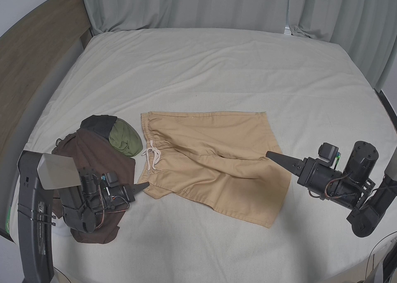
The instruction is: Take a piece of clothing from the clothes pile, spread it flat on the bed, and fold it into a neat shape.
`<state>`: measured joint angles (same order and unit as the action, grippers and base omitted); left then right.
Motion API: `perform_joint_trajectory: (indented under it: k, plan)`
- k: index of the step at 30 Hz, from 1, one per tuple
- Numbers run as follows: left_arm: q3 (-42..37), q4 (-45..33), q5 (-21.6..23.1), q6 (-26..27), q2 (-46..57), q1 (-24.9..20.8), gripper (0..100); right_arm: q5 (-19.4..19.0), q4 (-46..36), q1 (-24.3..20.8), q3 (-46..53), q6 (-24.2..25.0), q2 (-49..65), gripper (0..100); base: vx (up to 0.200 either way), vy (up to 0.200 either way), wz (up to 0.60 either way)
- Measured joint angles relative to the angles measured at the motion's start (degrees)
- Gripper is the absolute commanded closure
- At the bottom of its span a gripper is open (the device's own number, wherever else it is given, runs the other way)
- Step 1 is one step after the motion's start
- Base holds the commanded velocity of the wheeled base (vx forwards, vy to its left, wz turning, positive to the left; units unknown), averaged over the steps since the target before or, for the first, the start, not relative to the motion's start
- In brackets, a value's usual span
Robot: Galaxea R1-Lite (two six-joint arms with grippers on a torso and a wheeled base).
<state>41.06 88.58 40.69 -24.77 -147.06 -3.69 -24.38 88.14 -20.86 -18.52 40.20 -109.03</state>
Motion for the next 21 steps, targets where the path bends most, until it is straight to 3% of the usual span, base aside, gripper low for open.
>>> perform_joint_trajectory:
  k: [10, 21]
  plan:
    - [0.23, 0.13, 0.09, 0.0, -0.33, 0.17, 100, -3.39, -0.01, -0.13, 6.64, -7.91, 4.24, 0, 0.0, 0.0, 0.0]
    - [0.04, 0.27, 0.09, 0.44, -0.35, 0.22, 100, -3.18, 0.0, 0.05, 8.61, -13.14, 6.89, 0, 0.0, 0.0, 0.0]
